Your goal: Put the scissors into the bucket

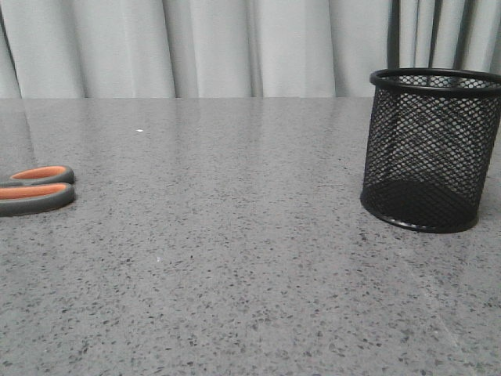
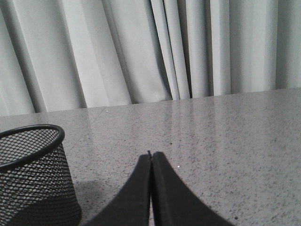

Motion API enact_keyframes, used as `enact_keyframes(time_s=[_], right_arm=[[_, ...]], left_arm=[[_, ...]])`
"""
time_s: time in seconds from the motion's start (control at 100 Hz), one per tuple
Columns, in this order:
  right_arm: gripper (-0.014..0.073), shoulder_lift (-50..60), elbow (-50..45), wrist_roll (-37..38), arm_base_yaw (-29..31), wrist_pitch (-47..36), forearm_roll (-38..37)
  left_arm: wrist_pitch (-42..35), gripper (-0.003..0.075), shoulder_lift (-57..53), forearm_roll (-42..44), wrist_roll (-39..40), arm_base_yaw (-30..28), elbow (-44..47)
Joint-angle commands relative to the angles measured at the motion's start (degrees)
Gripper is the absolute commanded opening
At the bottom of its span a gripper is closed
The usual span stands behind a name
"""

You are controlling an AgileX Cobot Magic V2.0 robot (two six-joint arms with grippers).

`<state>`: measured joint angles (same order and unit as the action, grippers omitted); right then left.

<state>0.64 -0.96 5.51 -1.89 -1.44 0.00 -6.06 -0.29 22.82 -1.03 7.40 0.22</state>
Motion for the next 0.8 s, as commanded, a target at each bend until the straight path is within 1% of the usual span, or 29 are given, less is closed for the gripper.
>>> enact_keyframes(time_s=[0.0,0.09,0.13,0.18,0.25,0.3,0.37,0.43,0.48,0.52,0.56,0.63,0.67,0.7,0.73,0.79], right_arm=[[-0.0051,1.1,-0.6,-0.1,0.3,-3.6,3.5],[-0.0051,1.1,-0.6,-0.1,0.3,-2.9,5.1],[-0.0051,1.1,-0.6,-0.1,0.3,-2.8,5.1],[-0.0051,1.1,-0.6,-0.1,0.3,-2.8,5.1],[-0.0051,1.1,-0.4,-0.1,0.3,-2.9,6.5],[-0.0051,1.1,0.3,-0.1,0.3,-3.0,9.9],[-0.0051,1.0,2.2,-0.1,0.3,-2.0,14.0],[-0.0051,0.3,4.8,-0.1,0.3,2.9,15.2],[-0.0051,-0.9,7.7,-0.1,0.3,8.2,15.2],[-0.0051,-2.4,10.3,-0.1,0.3,11.9,14.4],[-0.0050,-4.1,12.7,-0.1,0.3,14.4,13.4],[-0.0026,-7.4,17.0,-0.2,0.3,18.2,11.8],[0.0017,-9.1,19.5,-0.3,0.3,20.3,11.5],[0.0059,-11.0,21.1,-0.3,0.3,21.6,11.5],[0.0122,-12.5,22.8,-0.3,0.3,23.4,11.5],[0.0238,-15.9,26.2,-0.3,0.3,26.6,11.5]], left_arm=[[-10.3,-0.0020,-1.6,-13.3,6.5,-0.1,2.2],[-12.4,-0.0020,-1.6,-27.1,11.4,-0.1,2.2],[-13.7,-0.0020,-1.6,-33.0,12.0,-0.1,2.2],[-15.3,-0.0020,-1.6,-38.4,12.5,-0.1,2.2],[-16.5,-0.0020,-1.6,-42.5,12.5,-0.1,2.2],[-15.9,-0.0020,-1.6,-44.2,13.2,-0.1,1.9],[-12.8,-0.0018,-1.6,-44.4,13.6,-0.1,0.3],[-4.7,-0.0004,-1.1,-43.4,13.6,-0.1,-2.7],[2.2,0.0036,0.1,-39.9,13.6,-0.1,-6.0],[7.4,0.0097,1.7,-35.9,13.6,-0.1,-9.0],[10.9,0.0181,3.6,-31.6,13.6,0.3,-12.0],[14.1,0.0343,7.6,-25.7,13.6,1.2,-16.8],[15.3,0.0419,10.4,-23.6,13.6,1.8,-19.1],[17.2,0.0447,12.4,-22.8,13.6,2.1,-21.5],[19.1,0.0454,14.6,-22.8,13.6,2.7,-23.5],[23.5,0.0424,20.1,-22.5,12.9,3.4,-28.1]])
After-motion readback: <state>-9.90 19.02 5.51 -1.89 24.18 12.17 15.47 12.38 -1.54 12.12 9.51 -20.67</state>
